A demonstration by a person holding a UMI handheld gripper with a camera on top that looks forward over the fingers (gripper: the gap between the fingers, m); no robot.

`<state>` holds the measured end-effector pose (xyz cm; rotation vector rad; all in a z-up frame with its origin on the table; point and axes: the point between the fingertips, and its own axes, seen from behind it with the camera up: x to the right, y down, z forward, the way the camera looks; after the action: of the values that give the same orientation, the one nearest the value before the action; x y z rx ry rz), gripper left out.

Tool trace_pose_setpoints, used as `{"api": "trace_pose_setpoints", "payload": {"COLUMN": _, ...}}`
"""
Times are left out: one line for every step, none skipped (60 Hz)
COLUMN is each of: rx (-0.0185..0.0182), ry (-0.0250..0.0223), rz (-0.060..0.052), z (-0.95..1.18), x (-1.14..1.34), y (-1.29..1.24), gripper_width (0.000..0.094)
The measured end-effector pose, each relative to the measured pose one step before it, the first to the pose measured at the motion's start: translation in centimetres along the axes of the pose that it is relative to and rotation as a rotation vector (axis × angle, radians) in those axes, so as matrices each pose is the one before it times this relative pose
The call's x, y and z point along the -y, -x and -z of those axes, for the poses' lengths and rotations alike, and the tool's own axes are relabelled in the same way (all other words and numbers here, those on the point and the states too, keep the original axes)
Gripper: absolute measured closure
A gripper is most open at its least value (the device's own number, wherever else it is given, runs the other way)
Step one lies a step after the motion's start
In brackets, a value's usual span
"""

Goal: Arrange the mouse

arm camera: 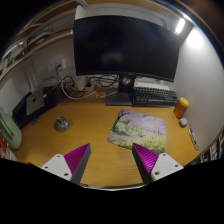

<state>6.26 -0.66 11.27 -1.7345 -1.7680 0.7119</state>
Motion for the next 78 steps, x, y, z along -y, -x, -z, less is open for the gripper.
{"api": "trace_pose_setpoints", "payload": {"rx": 0.00104, "ry": -0.00060, "rz": 0.0001, "z": -0.064, "x": -0.005, "y": 0.107, "gripper_width": 0.0073}}
{"api": "trace_pose_setpoints", "payload": {"rx": 0.00165, "ry": -0.00158, "rz": 0.0005, "z": -0.222, "x": 0.029, "y": 0.247, "gripper_width": 0.0072}}
{"api": "trace_pose_setpoints", "payload": {"rx": 0.00140, "ry": -0.00187, "rz": 0.0004, "z": -0.200, "x": 0.027, "y": 0.229, "gripper_width": 0.0071}}
{"api": "trace_pose_setpoints", "payload": {"rx": 0.00142, "ry": -0.00235, "rz": 0.0008, "z": -0.213, "x": 0.034, "y": 0.286, "gripper_width": 0.0071}}
{"api": "trace_pose_setpoints", "payload": {"rx": 0.00202, "ry": -0.00227, "rz": 0.0008, "z": -0.195, "x": 0.027, "y": 0.320, "gripper_width": 0.0068}}
{"api": "trace_pose_setpoints", "payload": {"rx": 0.00355, "ry": -0.00143, "rz": 0.0005, "z": 0.099, "x": 0.042, "y": 0.325, "gripper_width": 0.0068}}
{"api": "trace_pose_setpoints", "payload": {"rx": 0.00050, "ry": -0.00285, "rz": 0.0009, "z": -0.410, "x": -0.019, "y": 0.724, "gripper_width": 0.0062}}
{"api": "trace_pose_setpoints", "payload": {"rx": 0.00360, "ry": -0.00109, "rz": 0.0026, "z": -0.218, "x": -0.016, "y": 0.406, "gripper_width": 0.0064}}
{"api": "trace_pose_setpoints", "payload": {"rx": 0.00380, "ry": -0.00039, "rz": 0.0025, "z": -0.174, "x": 0.002, "y": 0.446, "gripper_width": 0.0066}}
{"api": "trace_pose_setpoints", "payload": {"rx": 0.00441, "ry": -0.00038, "rz": 0.0027, "z": -0.172, "x": -0.016, "y": 0.486, "gripper_width": 0.0065}}
{"api": "trace_pose_setpoints", "payload": {"rx": 0.00557, "ry": -0.00021, "rz": 0.0026, "z": -0.155, "x": -0.021, "y": 0.499, "gripper_width": 0.0066}}
{"api": "trace_pose_setpoints", "payload": {"rx": 0.00604, "ry": 0.00061, "rz": 0.0037, "z": -0.142, "x": -0.066, "y": 0.541, "gripper_width": 0.0066}}
{"api": "trace_pose_setpoints", "payload": {"rx": 0.01185, "ry": 0.00381, "rz": 0.0045, "z": -0.147, "x": 0.040, "y": 0.233, "gripper_width": 0.0066}}
{"api": "trace_pose_setpoints", "payload": {"rx": 0.00180, "ry": -0.00260, "rz": 0.0014, "z": -0.052, "x": -0.087, "y": 0.983, "gripper_width": 0.0068}}
{"api": "trace_pose_setpoints", "payload": {"rx": 0.00662, "ry": 0.00021, "rz": 0.0035, "z": -0.095, "x": -0.024, "y": 0.599, "gripper_width": 0.0067}}
{"api": "trace_pose_setpoints", "payload": {"rx": 0.00765, "ry": 0.00018, "rz": 0.0043, "z": -0.124, "x": -0.038, "y": 0.634, "gripper_width": 0.0067}}
{"api": "trace_pose_setpoints", "payload": {"rx": 0.00731, "ry": 0.00064, "rz": 0.0050, "z": -0.118, "x": -0.031, "y": 0.610, "gripper_width": 0.0068}}
{"api": "trace_pose_setpoints", "payload": {"rx": 0.00661, "ry": 0.00029, "rz": 0.0053, "z": -0.108, "x": -0.051, "y": 0.624, "gripper_width": 0.0067}}
{"api": "trace_pose_setpoints", "payload": {"rx": 0.00553, "ry": -0.00040, "rz": 0.0045, "z": -0.151, "x": -0.008, "y": 0.571, "gripper_width": 0.0065}}
{"api": "trace_pose_setpoints", "payload": {"rx": 0.00498, "ry": -0.00126, "rz": 0.0038, "z": -0.144, "x": -0.007, "y": 0.573, "gripper_width": 0.0067}}
{"api": "trace_pose_setpoints", "payload": {"rx": 0.00526, "ry": -0.00133, "rz": 0.0038, "z": -0.152, "x": 0.013, "y": 0.553, "gripper_width": 0.0067}}
{"api": "trace_pose_setpoints", "payload": {"rx": 0.00459, "ry": -0.00205, "rz": 0.0037, "z": -0.184, "x": -0.046, "y": 0.601, "gripper_width": 0.0066}}
{"api": "trace_pose_setpoints", "payload": {"rx": 0.00588, "ry": -0.00194, "rz": 0.0035, "z": -0.146, "x": -0.008, "y": 0.587, "gripper_width": 0.0066}}
{"api": "trace_pose_setpoints", "payload": {"rx": 0.00549, "ry": -0.00230, "rz": 0.0026, "z": -0.166, "x": 0.019, "y": 0.596, "gripper_width": 0.0067}}
{"api": "trace_pose_setpoints", "payload": {"rx": 0.00536, "ry": -0.00163, "rz": 0.0021, "z": -0.124, "x": 0.011, "y": 0.572, "gripper_width": 0.0065}}
{"api": "trace_pose_setpoints", "payload": {"rx": 0.00512, "ry": -0.00255, "rz": 0.0015, "z": -0.119, "x": 0.040, "y": 0.563, "gripper_width": 0.0066}}
{"api": "trace_pose_setpoints", "payload": {"rx": 0.00485, "ry": -0.00269, "rz": 0.0015, "z": -0.191, "x": 0.069, "y": 0.558, "gripper_width": 0.0065}}
{"api": "trace_pose_setpoints", "payload": {"rx": 0.00478, "ry": -0.00639, "rz": 0.0014, "z": -0.116, "x": 0.095, "y": 0.512, "gripper_width": 0.0067}}
{"api": "trace_pose_setpoints", "payload": {"rx": 0.00457, "ry": -0.00824, "rz": 0.0016, "z": -0.176, "x": 0.122, "y": 0.521, "gripper_width": 0.0070}}
{"api": "trace_pose_setpoints", "payload": {"rx": 0.00417, "ry": -0.00834, "rz": 0.0030, "z": -0.179, "x": 0.093, "y": 0.477, "gripper_width": 0.0066}}
{"api": "trace_pose_setpoints", "payload": {"rx": 0.00359, "ry": -0.00687, "rz": 0.0038, "z": -0.188, "x": 0.080, "y": 0.455, "gripper_width": 0.0067}}
{"api": "trace_pose_setpoints", "payload": {"rx": 0.00379, "ry": -0.00546, "rz": 0.0038, "z": -0.213, "x": 0.050, "y": 0.428, "gripper_width": 0.0068}}
{"api": "trace_pose_setpoints", "payload": {"rx": 0.00289, "ry": -0.00358, "rz": 0.0038, "z": -0.220, "x": 0.037, "y": 0.393, "gripper_width": 0.0066}}
{"api": "trace_pose_setpoints", "payload": {"rx": 0.00392, "ry": -0.00315, "rz": 0.0027, "z": -0.182, "x": -0.016, "y": 0.419, "gripper_width": 0.0067}}
{"api": "trace_pose_setpoints", "payload": {"rx": 0.00342, "ry": -0.00273, "rz": 0.0028, "z": -0.245, "x": -0.013, "y": 0.372, "gripper_width": 0.0066}}
{"api": "trace_pose_setpoints", "payload": {"rx": 0.00282, "ry": -0.00204, "rz": 0.0026, "z": -0.271, "x": -0.033, "y": 0.328, "gripper_width": 0.0066}}
{"api": "trace_pose_setpoints", "payload": {"rx": 0.00199, "ry": -0.00127, "rz": 0.0022, "z": -0.293, "x": -0.042, "y": 0.320, "gripper_width": 0.0070}}
{"api": "trace_pose_setpoints", "payload": {"rx": 0.00174, "ry": -0.00033, "rz": 0.0025, "z": -0.282, "x": -0.062, "y": 0.316, "gripper_width": 0.0068}}
{"api": "trace_pose_setpoints", "payload": {"rx": 0.00035, "ry": 0.00041, "rz": 0.0024, "z": -0.288, "x": -0.097, "y": 0.247, "gripper_width": 0.0069}}
{"api": "trace_pose_setpoints", "payload": {"rx": 0.00011, "ry": 0.00108, "rz": 0.0018, "z": -0.315, "x": -0.083, "y": 0.222, "gripper_width": 0.0071}}
{"api": "trace_pose_setpoints", "payload": {"rx": -0.00062, "ry": 0.00056, "rz": 0.0006, "z": -0.347, "x": -0.076, "y": 0.195, "gripper_width": 0.0073}}
{"api": "trace_pose_setpoints", "payload": {"rx": -0.00149, "ry": -0.00003, "rz": 0.0000, "z": -0.355, "x": -0.067, "y": 0.163, "gripper_width": 0.0075}}
{"api": "trace_pose_setpoints", "payload": {"rx": -0.00166, "ry": -0.00036, "rz": -0.0001, "z": -0.350, "x": -0.059, "y": 0.147, "gripper_width": 0.0076}}
{"api": "trace_pose_setpoints", "payload": {"rx": -0.00156, "ry": -0.00073, "rz": 0.0000, "z": -0.386, "x": -0.034, "y": 0.128, "gripper_width": 0.0077}}
{"api": "trace_pose_setpoints", "payload": {"rx": -0.00178, "ry": -0.00074, "rz": 0.0010, "z": -0.363, "x": -0.040, "y": 0.095, "gripper_width": 0.0077}}
{"api": "trace_pose_setpoints", "payload": {"rx": -0.00232, "ry": -0.00030, "rz": 0.0015, "z": -0.365, "x": -0.023, "y": 0.104, "gripper_width": 0.0078}}
{"api": "trace_pose_setpoints", "payload": {"rx": -0.00331, "ry": 0.00013, "rz": 0.0025, "z": -0.376, "x": -0.028, "y": 0.077, "gripper_width": 0.0078}}
{"api": "trace_pose_setpoints", "payload": {"rx": -0.00297, "ry": 0.00052, "rz": 0.0024, "z": -0.374, "x": -0.041, "y": 0.071, "gripper_width": 0.0078}}
{"api": "trace_pose_setpoints", "payload": {"rx": -0.00296, "ry": 0.00070, "rz": 0.0023, "z": -0.379, "x": -0.021, "y": 0.048, "gripper_width": 0.0077}}
{"api": "trace_pose_setpoints", "payload": {"rx": -0.00258, "ry": 0.00018, "rz": 0.0016, "z": -0.355, "x": 0.009, "y": 0.038, "gripper_width": 0.0081}}
{"api": "trace_pose_setpoints", "payload": {"rx": -0.00215, "ry": -0.00114, "rz": 0.0007, "z": -0.365, "x": 0.027, "y": 0.068, "gripper_width": 0.0079}}
{"api": "trace_pose_setpoints", "payload": {"rx": -0.00124, "ry": -0.00159, "rz": 0.0003, "z": -0.360, "x": 0.060, "y": 0.081, "gripper_width": 0.0078}}
{"api": "trace_pose_setpoints", "payload": {"rx": -0.00048, "ry": -0.00151, "rz": 0.0000, "z": -0.372, "x": 0.064, "y": 0.090, "gripper_width": 0.0077}}
{"api": "trace_pose_setpoints", "payload": {"rx": 0.00041, "ry": -0.00134, "rz": 0.0001, "z": -0.379, "x": 0.063, "y": 0.115, "gripper_width": 0.0077}}
{"api": "trace_pose_setpoints", "payload": {"rx": 0.00016, "ry": -0.00086, "rz": -0.0001, "z": -0.368, "x": 0.085, "y": 0.073, "gripper_width": 0.0079}}
{"api": "trace_pose_setpoints", "payload": {"rx": 0.00030, "ry": -0.00082, "rz": -0.0008, "z": -0.394, "x": 0.079, "y": 0.077, "gripper_width": 0.0077}}
{"api": "trace_pose_setpoints", "payload": {"rx": 0.00004, "ry": -0.00100, "rz": -0.0014, "z": -0.366, "x": 0.083, "y": 0.064, "gripper_width": 0.0080}}
{"api": "trace_pose_setpoints", "payload": {"rx": 0.00013, "ry": -0.00280, "rz": -0.0034, "z": -0.447, "x": 0.129, "y": 0.091, "gripper_width": 0.0071}}
{"api": "trace_pose_setpoints", "payload": {"rx": 0.00006, "ry": -0.00277, "rz": -0.0027, "z": -0.341, "x": 0.146, "y": 0.071, "gripper_width": 0.0072}}
{"api": "trace_pose_setpoints", "payload": {"rx": 0.00054, "ry": -0.00389, "rz": -0.0023, "z": -0.377, "x": 0.185, "y": 0.081, "gripper_width": 0.0075}}
{"api": "trace_pose_setpoints", "payload": {"rx": 0.00014, "ry": -0.00496, "rz": -0.0016, "z": -0.366, "x": 0.215, "y": 0.073, "gripper_width": 0.0075}}
{"api": "trace_pose_setpoints", "payload": {"rx": -0.00017, "ry": -0.00552, "rz": -0.0012, "z": -0.393, "x": 0.223, "y": 0.070, "gripper_width": 0.0075}}
{"api": "trace_pose_setpoints", "payload": {"rx": -0.00185, "ry": -0.00522, "rz": 0.0000, "z": -0.400, "x": 0.205, "y": 0.047, "gripper_width": 0.0075}}
{"api": "trace_pose_setpoints", "payload": {"rx": -0.00238, "ry": -0.00411, "rz": 0.0012, "z": -0.402, "x": 0.172, "y": 0.009, "gripper_width": 0.0076}}
{"api": "trace_pose_setpoints", "payload": {"rx": -0.00348, "ry": -0.00198, "rz": 0.0014, "z": -0.385, "x": 0.115, "y": 0.007, "gripper_width": 0.0076}}
{"api": "trace_pose_setpoints", "payload": {"rx": -0.00511, "ry": -0.00236, "rz": 0.0010, "z": -0.472, "x": 0.073, "y": 0.056, "gripper_width": 0.0074}}
{"api": "trace_pose_setpoints", "payload": {"rx": -0.00388, "ry": -0.00021, "rz": 0.0009, "z": -0.343, "x": 0.118, "y": 0.039, "gripper_width": 0.0073}}
{"api": "trace_pose_setpoints", "payload": {"rx": -0.00254, "ry": 0.00039, "rz": -0.0001, "z": -0.396, "x": 0.082, "y": 0.000, "gripper_width": 0.0076}}
{"api": "trace_pose_setpoints", "payload": {"rx": -0.00177, "ry": 0.00141, "rz": -0.0016, "z": -0.355, "x": 0.048, "y": 0.000, "gripper_width": 0.0074}}
{"api": "trace_pose_setpoints", "payload": {"rx": -0.00235, "ry": 0.00013, "rz": -0.0027, "z": -0.367, "x": 0.104, "y": -0.007, "gripper_width": 0.0075}}
{"api": "trace_pose_setpoints", "payload": {"rx": -0.00225, "ry": -0.00026, "rz": -0.0044, "z": -0.351, "x": 0.108, "y": -0.006, "gripper_width": 0.0075}}
{"api": "trace_pose_setpoints", "payload": {"rx": -0.00319, "ry": -0.00077, "rz": -0.0044, "z": -0.380, "x": 0.068, "y": -0.026, "gripper_width": 0.0076}}
{"api": "trace_pose_setpoints", "payload": {"rx": -0.00142, "ry": -0.00022, "rz": -0.0037, "z": -0.383, "x": 0.062, "y": -0.028, "gripper_width": 0.0076}}
{"api": "trace_pose_setpoints", "payload": {"rx": -0.00100, "ry": 0.00081, "rz": -0.0026, "z": -0.367, "x": 0.053, "y": -0.039, "gripper_width": 0.0075}}
{"api": "trace_pose_setpoints", "payload": {"rx": -0.00197, "ry": 0.00197, "rz": -0.0012, "z": -0.355, "x": 0.038, "y": -0.052, "gripper_width": 0.0072}}
{"api": "trace_pose_setpoints", "payload": {"rx": -0.00357, "ry": 0.00244, "rz": -0.0002, "z": -0.338, "x": 0.024, "y": -0.106, "gripper_width": 0.0074}}
{"api": "trace_pose_setpoints", "payload": {"rx": 0.00366, "ry": 0.00065, "rz": -0.0001, "z": -0.335, "x": 0.071, "y": 0.089, "gripper_width": 0.0066}}
{"api": "trace_pose_setpoints", "payload": {"rx": 0.00151, "ry": 0.00005, "rz": -0.0019, "z": -0.335, "x": 0.084, "y": 0.021, "gripper_width": 0.0067}}
